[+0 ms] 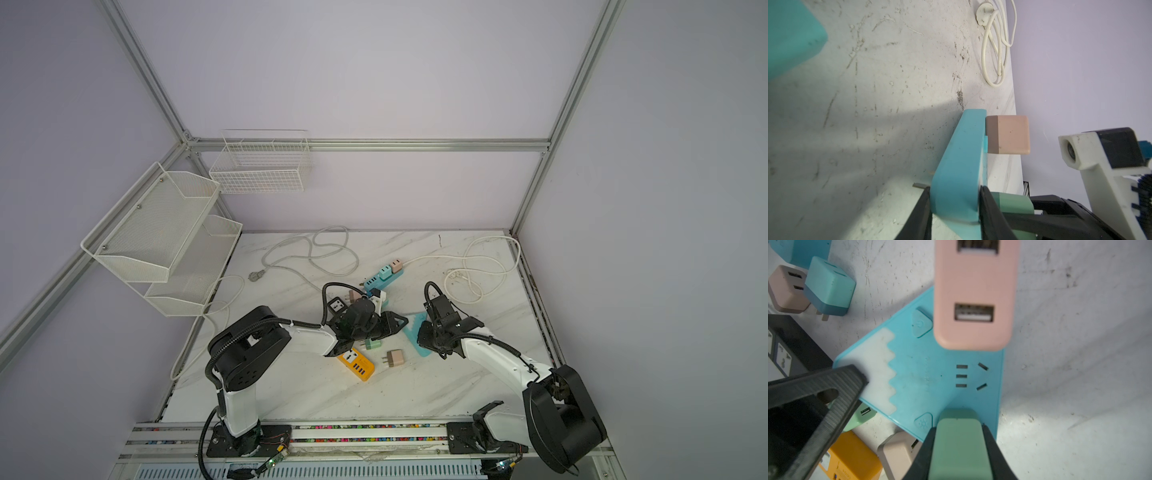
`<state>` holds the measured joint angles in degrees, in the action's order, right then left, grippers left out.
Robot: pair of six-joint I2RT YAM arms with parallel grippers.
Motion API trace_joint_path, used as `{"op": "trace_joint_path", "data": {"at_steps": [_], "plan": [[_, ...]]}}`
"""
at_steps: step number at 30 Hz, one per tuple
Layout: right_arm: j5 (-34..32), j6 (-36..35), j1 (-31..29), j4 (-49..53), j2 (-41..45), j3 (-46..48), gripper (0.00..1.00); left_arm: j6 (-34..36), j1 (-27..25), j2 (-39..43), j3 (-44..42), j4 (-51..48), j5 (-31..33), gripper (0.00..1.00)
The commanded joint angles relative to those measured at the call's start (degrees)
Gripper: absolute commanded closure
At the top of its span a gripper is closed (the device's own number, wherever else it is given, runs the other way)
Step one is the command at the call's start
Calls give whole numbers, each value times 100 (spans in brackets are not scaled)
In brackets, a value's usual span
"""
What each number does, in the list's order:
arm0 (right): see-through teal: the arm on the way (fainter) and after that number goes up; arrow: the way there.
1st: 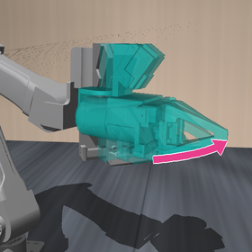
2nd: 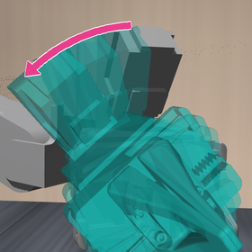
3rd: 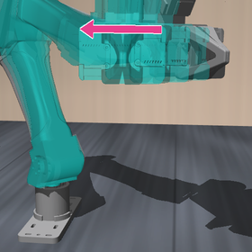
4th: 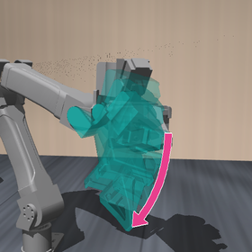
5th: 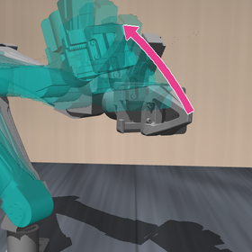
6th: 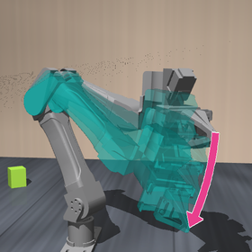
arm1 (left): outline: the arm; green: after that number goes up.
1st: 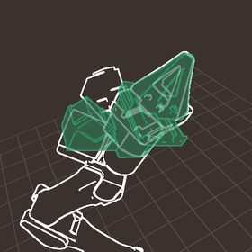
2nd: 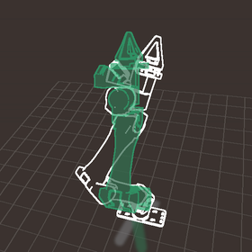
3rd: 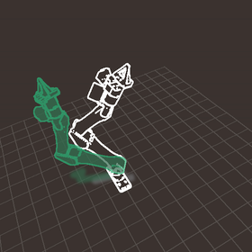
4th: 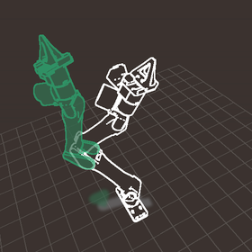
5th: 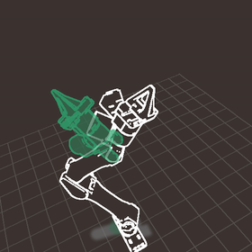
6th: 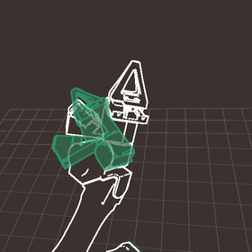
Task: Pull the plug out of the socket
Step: 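Pull the mint-green adapter off the cyan triangle strip with the right gripper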
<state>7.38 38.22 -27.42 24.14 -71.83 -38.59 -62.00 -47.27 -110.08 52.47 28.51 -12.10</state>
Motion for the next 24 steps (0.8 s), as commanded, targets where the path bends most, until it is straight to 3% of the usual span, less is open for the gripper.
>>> {"op": "trace_joint_path", "data": {"at_steps": [1,9,19,24], "plan": [[-61,-75,85,-94,281,-35,81,229,79,-74,-292,-621,316,85],[-215,-129,-295,-111,-208,-435,82,241,83,-99,-246,-660,355,86],[-20,-180,31,-59,291,-80,82,258,83,-66,-298,-730,457,88],[-260,-145,-214,-111,63,-320,84,306,66,-72,-228,-710,420,89]]}}
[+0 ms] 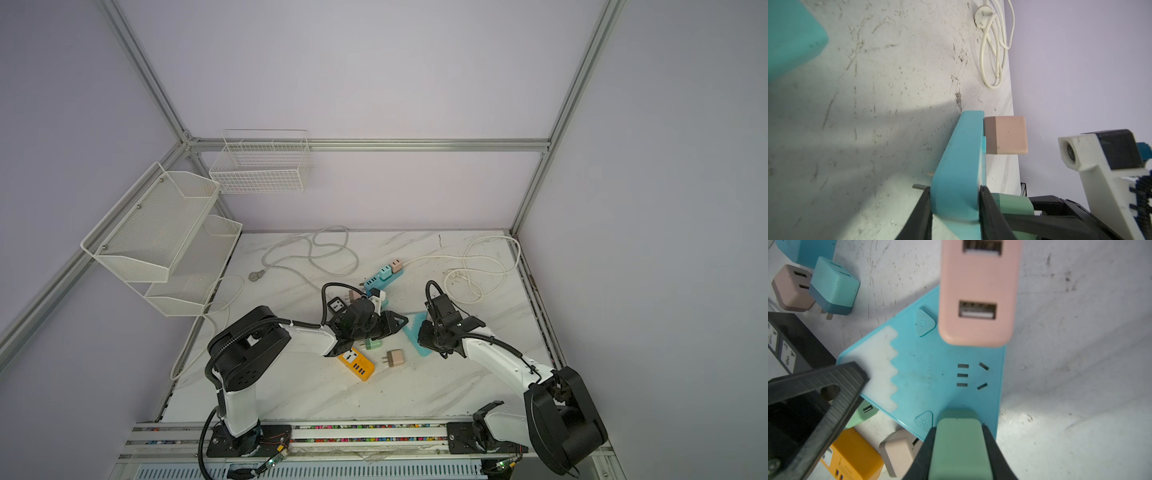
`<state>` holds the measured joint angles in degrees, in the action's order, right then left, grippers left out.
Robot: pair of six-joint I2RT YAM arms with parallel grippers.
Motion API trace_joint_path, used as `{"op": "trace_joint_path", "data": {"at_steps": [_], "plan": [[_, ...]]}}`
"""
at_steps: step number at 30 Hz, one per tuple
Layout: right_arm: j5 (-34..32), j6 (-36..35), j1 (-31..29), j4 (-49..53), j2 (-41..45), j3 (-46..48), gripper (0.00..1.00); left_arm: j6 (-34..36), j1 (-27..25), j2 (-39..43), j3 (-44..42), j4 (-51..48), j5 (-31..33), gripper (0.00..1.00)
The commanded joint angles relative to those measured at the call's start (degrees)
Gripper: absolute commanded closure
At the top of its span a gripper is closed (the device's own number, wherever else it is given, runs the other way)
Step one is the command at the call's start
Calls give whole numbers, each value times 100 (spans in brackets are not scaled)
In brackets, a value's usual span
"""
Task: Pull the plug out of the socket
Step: 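Pull the mint-green adapter off the cyan triangle strip with the right gripper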
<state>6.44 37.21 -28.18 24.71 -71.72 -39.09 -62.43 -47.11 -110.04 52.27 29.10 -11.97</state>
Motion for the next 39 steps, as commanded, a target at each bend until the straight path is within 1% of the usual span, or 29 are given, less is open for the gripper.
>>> {"op": "trace_joint_path", "data": {"at_steps": [1,3,6,10,12,14,17,20,23,26,29,30,32,35,37,39], "plan": [[-194,-33,-200,-152,-7,-329,84,355,54,-79,-201,-766,415,89],[-9,-98,-223,-175,-100,-367,84,355,54,-74,-225,-797,480,90],[-132,-72,-186,-69,11,-316,84,336,66,-23,-321,-814,580,90],[135,-161,172,-106,277,-67,84,337,72,-15,-376,-799,598,90],[-144,-236,168,17,269,-165,85,369,62,-27,-341,-790,582,91],[-265,-278,98,141,128,-342,85,407,53,-32,-306,-788,573,91],[-441,-135,-260,82,-72,-554,85,438,44,-34,-244,-786,573,92],[-336,-120,-337,39,-221,-618,86,435,44,-10,-259,-805,642,92],[-322,-126,-301,91,-88,-550,86,451,42,13,-313,-853,737,93],[-174,-204,-56,115,153,-398,86,443,44,-4,-375,-852,757,94],[283,-297,208,23,254,-291,86,443,45,-6,-383,-878,756,95],[213,-261,213,16,257,-293,86,435,49,7,-392,-872,778,95],[142,-200,145,-35,210,-329,87,439,37,10,-370,-871,760,95],[-264,-113,-231,5,13,-547,87,445,21,-60,-267,-872,691,95],[-284,-109,-370,8,-153,-656,87,443,10,-103,-228,-871,686,96],[-303,-190,-376,48,-241,-657,87,434,14,-82,-249,-873,741,96]]}}
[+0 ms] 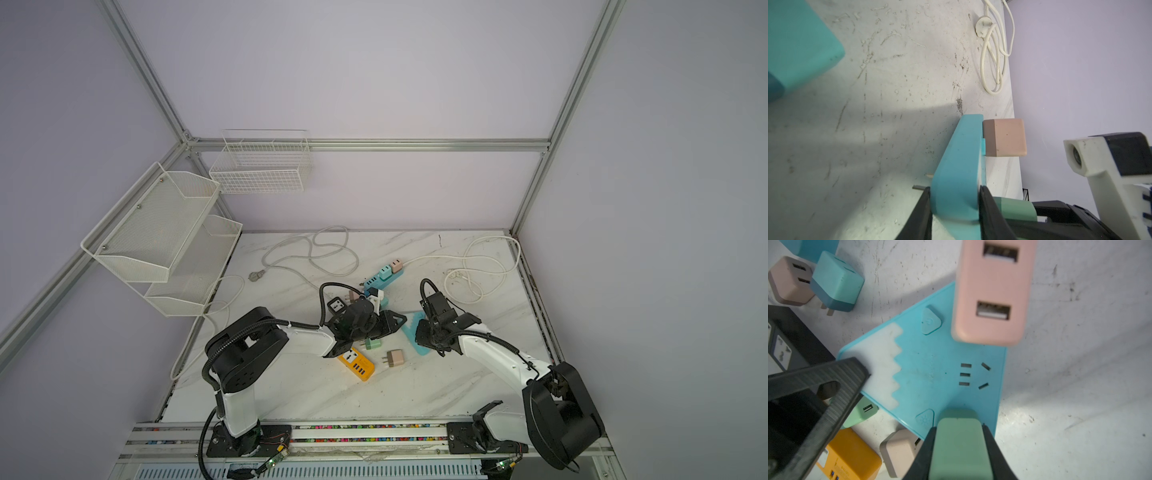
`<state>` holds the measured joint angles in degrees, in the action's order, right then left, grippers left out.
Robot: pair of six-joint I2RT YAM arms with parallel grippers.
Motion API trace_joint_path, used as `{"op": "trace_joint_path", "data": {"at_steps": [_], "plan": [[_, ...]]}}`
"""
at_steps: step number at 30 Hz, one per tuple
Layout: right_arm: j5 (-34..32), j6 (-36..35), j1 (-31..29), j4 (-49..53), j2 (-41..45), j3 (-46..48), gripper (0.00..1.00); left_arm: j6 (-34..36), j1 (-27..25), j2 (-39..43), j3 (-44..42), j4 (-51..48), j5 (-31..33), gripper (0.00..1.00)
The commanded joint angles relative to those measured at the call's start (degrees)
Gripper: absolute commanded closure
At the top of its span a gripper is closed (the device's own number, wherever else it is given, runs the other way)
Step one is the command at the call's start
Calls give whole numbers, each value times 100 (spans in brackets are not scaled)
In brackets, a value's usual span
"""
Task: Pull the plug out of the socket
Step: 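Pull the mint-green adapter off the cyan triangle strip with the right gripper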
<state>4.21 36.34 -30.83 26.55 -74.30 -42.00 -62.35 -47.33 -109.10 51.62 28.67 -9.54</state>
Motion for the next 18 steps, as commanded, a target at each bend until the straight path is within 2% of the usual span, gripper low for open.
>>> {"op": "trace_joint_path", "data": {"at_steps": [1,6,9,12,15,18], "plan": [[-60,-113,-100,-123,31,-334,87,425,34,-162,-208,-847,534,96],[701,-442,622,-255,377,85,86,348,54,-121,-316,-1079,752,98],[313,-377,719,-82,558,77,87,337,49,-155,-343,-970,676,98],[106,-334,530,-37,530,-105,87,389,55,-197,-262,-918,570,98],[-355,-113,-96,18,198,-367,87,398,42,-169,-231,-838,565,98],[-334,-85,-257,4,-60,-502,87,409,41,-171,-225,-838,629,98]]}}
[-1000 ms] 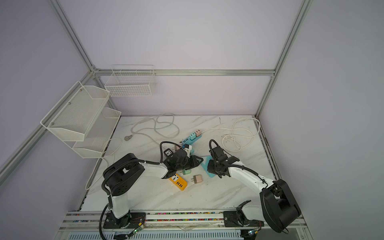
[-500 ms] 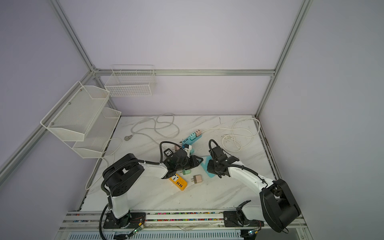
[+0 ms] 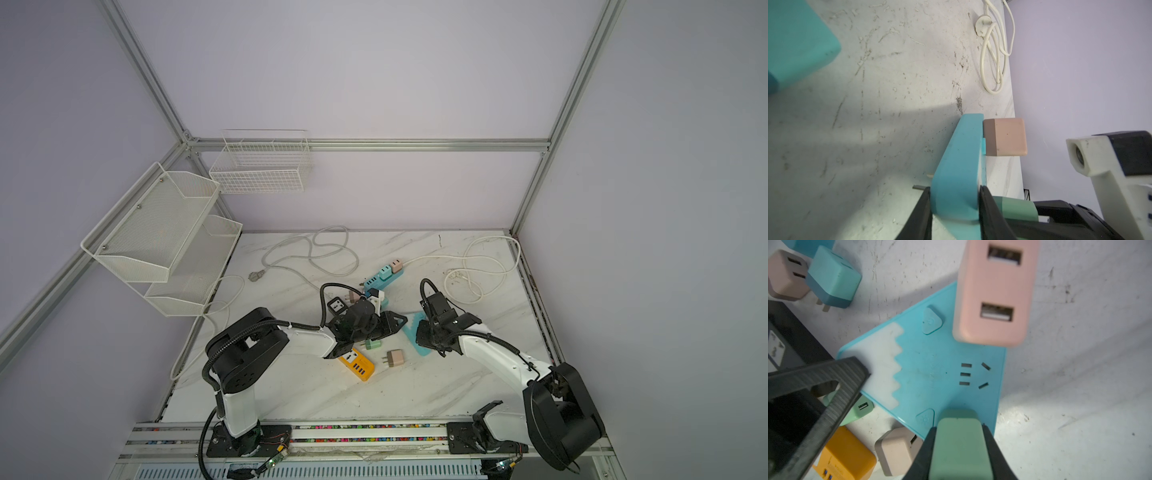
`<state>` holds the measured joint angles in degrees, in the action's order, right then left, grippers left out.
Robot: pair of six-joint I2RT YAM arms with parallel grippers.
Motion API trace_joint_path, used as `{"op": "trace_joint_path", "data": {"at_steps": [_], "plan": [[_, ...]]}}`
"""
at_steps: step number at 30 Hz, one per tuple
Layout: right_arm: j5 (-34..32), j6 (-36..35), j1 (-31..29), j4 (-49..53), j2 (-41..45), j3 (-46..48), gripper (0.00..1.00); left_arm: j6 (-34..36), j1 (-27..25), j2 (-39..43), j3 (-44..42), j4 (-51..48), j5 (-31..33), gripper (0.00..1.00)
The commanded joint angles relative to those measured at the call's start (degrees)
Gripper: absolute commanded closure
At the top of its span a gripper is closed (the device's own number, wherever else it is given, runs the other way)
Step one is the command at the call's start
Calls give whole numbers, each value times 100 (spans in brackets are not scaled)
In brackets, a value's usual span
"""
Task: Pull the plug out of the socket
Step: 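Pull the mint-green adapter off the cyan triangle strip with the right gripper, then carry the mint-green adapter aside and open the right gripper to drop it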
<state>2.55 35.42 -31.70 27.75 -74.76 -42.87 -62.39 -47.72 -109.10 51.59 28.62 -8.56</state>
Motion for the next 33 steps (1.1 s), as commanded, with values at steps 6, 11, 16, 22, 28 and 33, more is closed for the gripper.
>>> {"op": "trace_joint_path", "data": {"at_steps": [6,11,16,22,28,33], "plan": [[34,-143,125,-43,298,-328,87,377,80,-153,-389,-829,626,100],[136,-275,446,-12,432,-229,87,324,86,-167,-485,-737,630,100],[-231,-185,-75,152,14,-667,87,298,79,-229,-396,-686,557,100],[-235,-166,-6,243,524,-716,85,314,81,-128,-363,-704,591,99],[434,-209,94,62,778,-492,84,351,87,-133,-121,-844,513,89],[861,-209,105,-59,1047,-140,84,398,81,-15,-50,-897,548,80]]}}
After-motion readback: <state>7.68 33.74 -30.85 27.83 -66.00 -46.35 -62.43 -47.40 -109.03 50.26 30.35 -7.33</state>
